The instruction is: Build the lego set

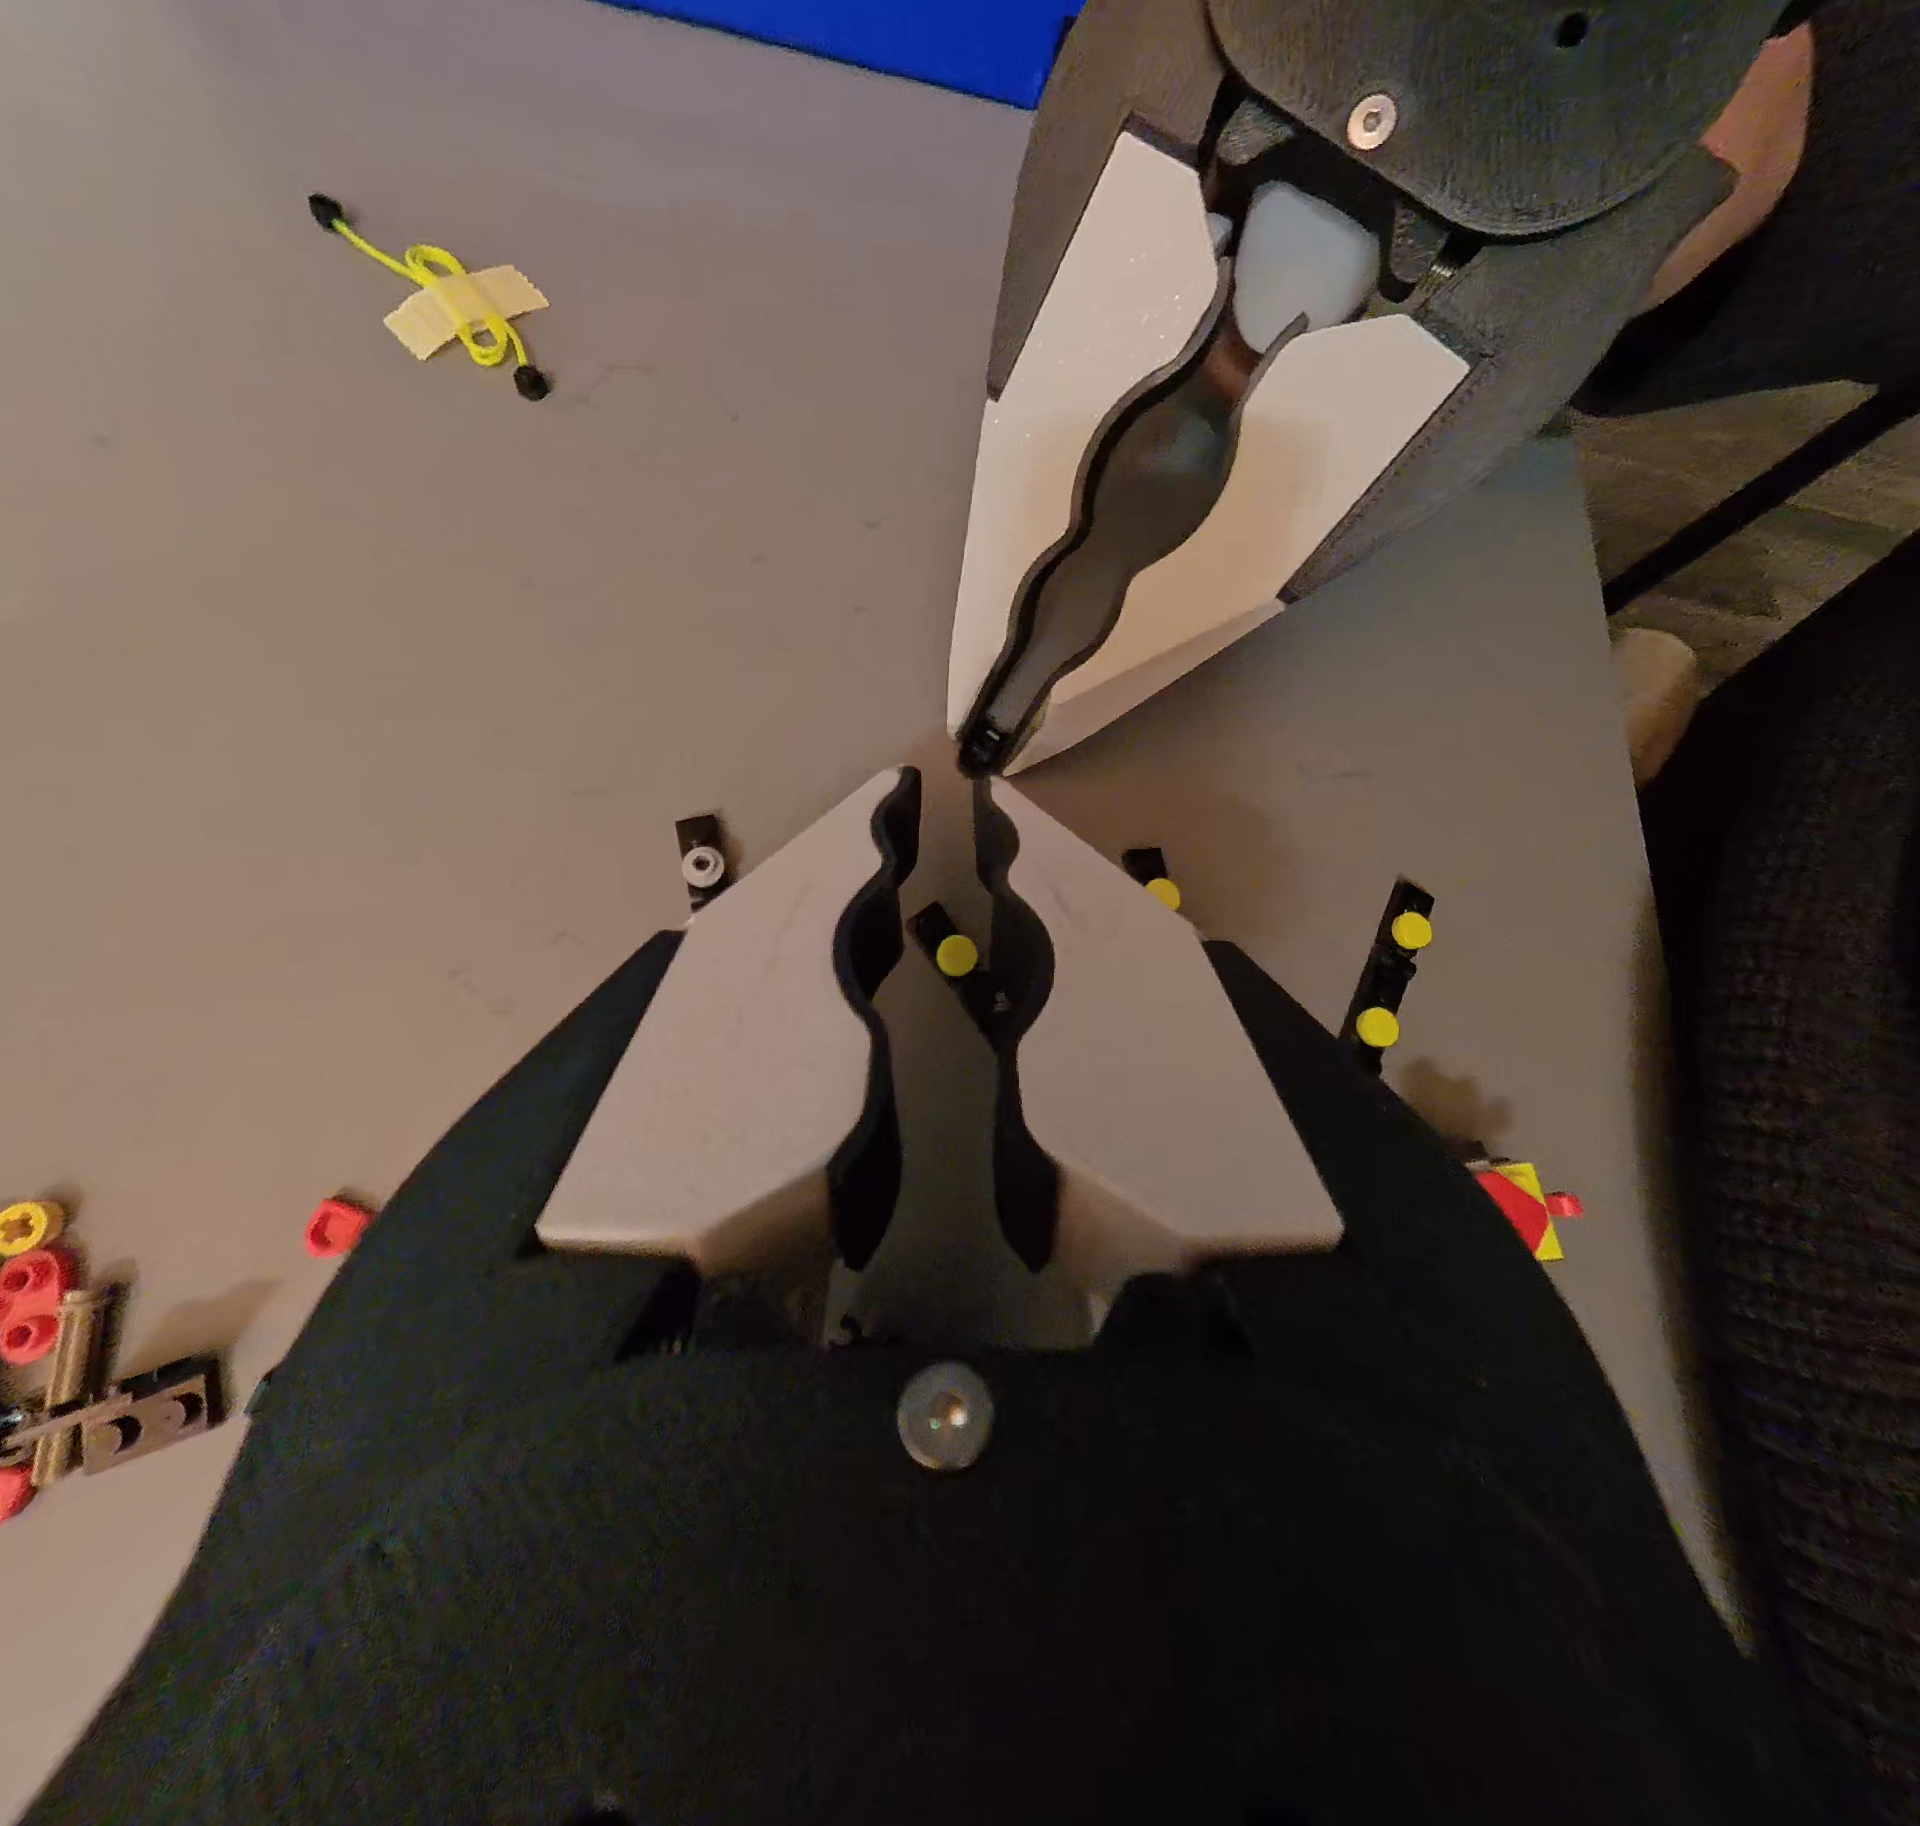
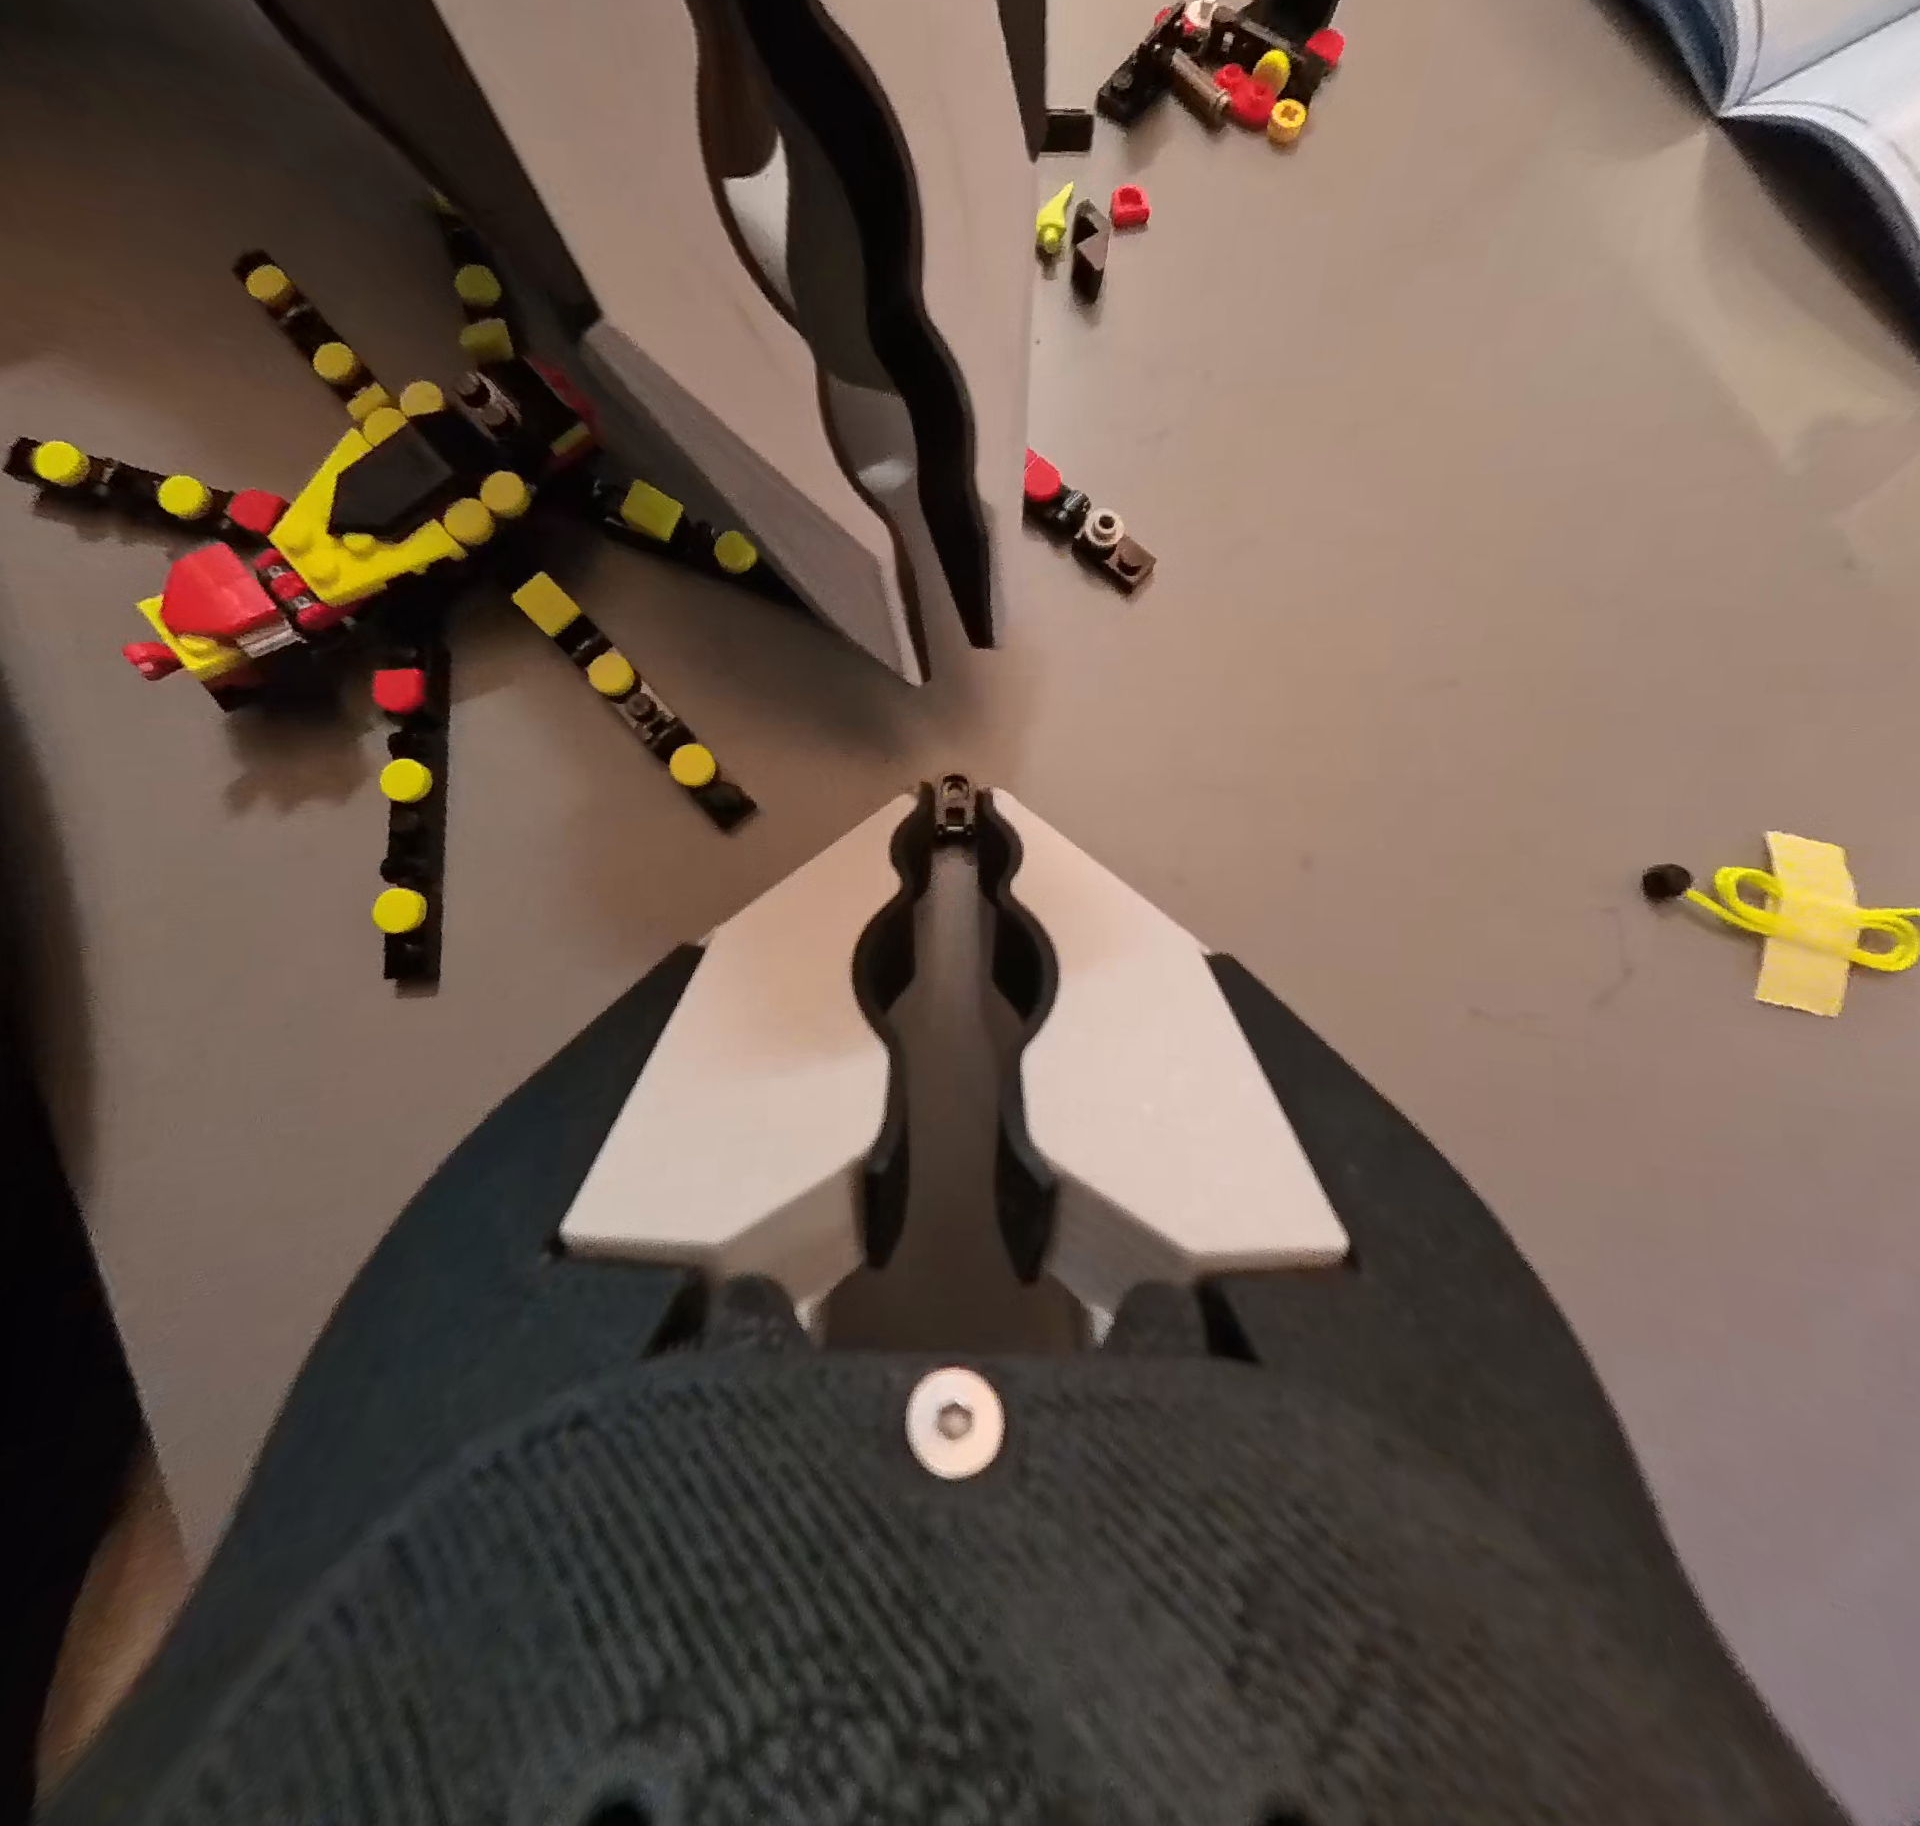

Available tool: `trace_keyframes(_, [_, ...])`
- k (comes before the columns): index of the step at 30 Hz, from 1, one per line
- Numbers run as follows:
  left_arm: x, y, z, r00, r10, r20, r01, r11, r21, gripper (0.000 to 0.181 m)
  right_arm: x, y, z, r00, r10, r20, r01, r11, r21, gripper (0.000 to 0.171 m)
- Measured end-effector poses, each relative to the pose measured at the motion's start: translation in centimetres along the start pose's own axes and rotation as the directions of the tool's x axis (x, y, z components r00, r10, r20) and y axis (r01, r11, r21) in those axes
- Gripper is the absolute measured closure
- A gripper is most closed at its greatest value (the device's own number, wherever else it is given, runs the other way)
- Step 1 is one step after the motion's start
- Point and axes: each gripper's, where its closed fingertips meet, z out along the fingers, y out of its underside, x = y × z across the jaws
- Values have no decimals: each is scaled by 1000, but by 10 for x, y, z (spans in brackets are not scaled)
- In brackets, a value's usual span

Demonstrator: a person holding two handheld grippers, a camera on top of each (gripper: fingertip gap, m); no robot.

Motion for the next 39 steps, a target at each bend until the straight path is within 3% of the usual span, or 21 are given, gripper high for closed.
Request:
trace_keyframes(3, [4, -5, -1, 998, 58, -1, -58, 998, 34, 170, -3, -8, -7, 998, 51, 37, -53, 997, 56, 165])
trace_keyframes(6, [17, -11, -7, 982, 182, -41, -178, 980, 88, 167, -15, -27, -22, 958, 185, 218, -223, 961, 162, 165])
trace_keyframes(9, [36, -16, -18, 945, 309, -108, -286, 940, 187, 164, -29, -49, -48, 804, 298, 515, -461, 858, 224, 166])
trace_keyframes(11, [46, -20, -24, 931, 337, -140, -300, 926, 230, 162, -32, -58, -61, 707, 317, 632, -558, 799, 225, 166])
trace_keyframes(17, [57, -30, -35, 901, 417, -121, -368, 882, 296, 165, -49, -47, -56, 601, 366, 711, -585, 807, 79, 166])
trace_keyframes(23, [64, -29, -37, 879, 462, -122, -412, 862, 295, 175, -52, -51, -59, 498, 403, 768, -653, 757, 26, 166])
trace_keyframes(27, [63, -30, -38, 882, 457, -116, -408, 863, 298, 177, -50, -53, -59, 474, 411, 779, -678, 735, 24, 166])
trace_keyframes(31, [52, -35, -37, 918, 387, -91, -347, 891, 292, 178, -34, -58, -63, 503, 405, 764, -711, 696, 99, 163])
trace_keyframes(34, [38, -41, -35, 973, 188, -136, -142, 945, 293, 179, -4, -68, -79, 665, 351, 659, -673, 665, 325, 160])
trace_keyframes(37, [22, -44, -31, 974, -87, -207, 141, 955, 260, 178, 20, -71, -89, 924, 253, 286, -372, 765, 526, 148])
trace_keyframes(39, [12, -47, -30, 923, -276, -268, 344, 905, 251, 179, 22, -69, -87, 996, 89, -28, -64, 869, 490, 145])
